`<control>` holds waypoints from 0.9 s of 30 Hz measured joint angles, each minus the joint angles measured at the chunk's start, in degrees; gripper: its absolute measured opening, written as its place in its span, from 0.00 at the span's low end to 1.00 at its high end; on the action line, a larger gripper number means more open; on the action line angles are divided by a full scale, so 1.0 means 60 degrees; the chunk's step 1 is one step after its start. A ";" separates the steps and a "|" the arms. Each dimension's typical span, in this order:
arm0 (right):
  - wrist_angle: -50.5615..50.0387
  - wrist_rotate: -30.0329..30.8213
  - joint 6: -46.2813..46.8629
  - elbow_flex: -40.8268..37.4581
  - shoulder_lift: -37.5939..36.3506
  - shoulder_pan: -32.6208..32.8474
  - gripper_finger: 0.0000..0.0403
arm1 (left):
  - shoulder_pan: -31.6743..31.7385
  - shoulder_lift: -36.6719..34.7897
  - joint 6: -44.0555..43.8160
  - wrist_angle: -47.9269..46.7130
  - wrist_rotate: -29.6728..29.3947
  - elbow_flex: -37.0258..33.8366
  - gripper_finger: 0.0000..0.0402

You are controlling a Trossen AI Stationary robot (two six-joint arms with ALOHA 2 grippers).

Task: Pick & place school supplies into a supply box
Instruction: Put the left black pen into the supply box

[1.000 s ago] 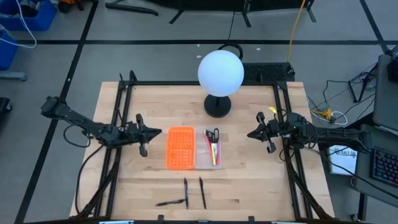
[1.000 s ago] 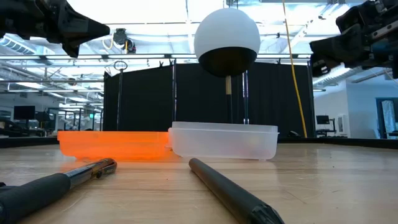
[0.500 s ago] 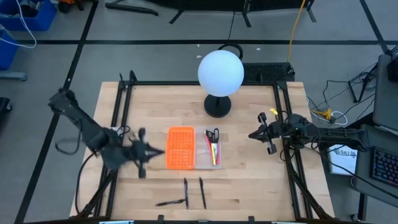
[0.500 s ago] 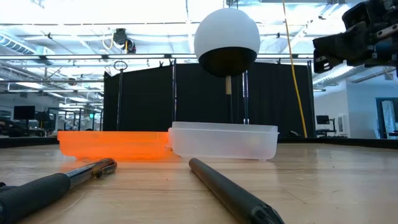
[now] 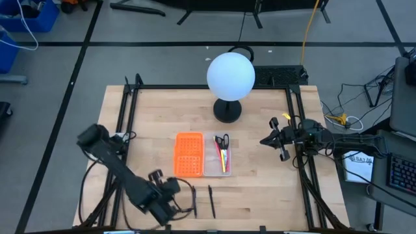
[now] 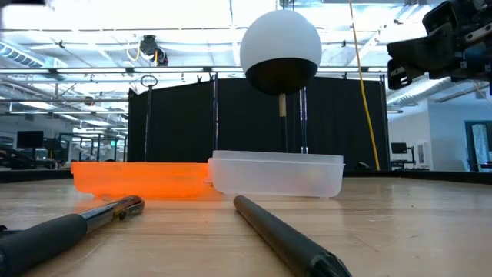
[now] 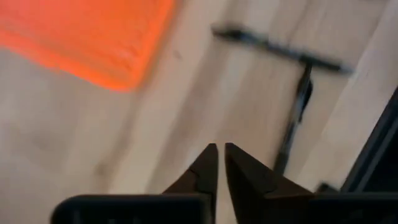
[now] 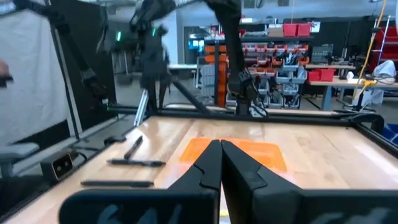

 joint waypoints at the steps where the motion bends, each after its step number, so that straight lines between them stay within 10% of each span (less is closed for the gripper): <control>1: 0.0061 0.0000 0.0083 0.0000 0.0000 0.0000 0.00 | 0.0000 0.0252 -0.0006 0.0104 0.0313 0.0030 0.12; 14: 0.0080 0.0011 0.0505 -0.0007 0.0000 0.0000 0.00 | -0.0607 0.1754 0.1077 0.2326 0.1844 0.0042 0.52; 27: 0.0080 0.0022 0.0033 -0.0007 0.0000 0.0000 0.00 | -0.0588 0.2482 0.1385 0.2320 0.1853 0.0042 0.47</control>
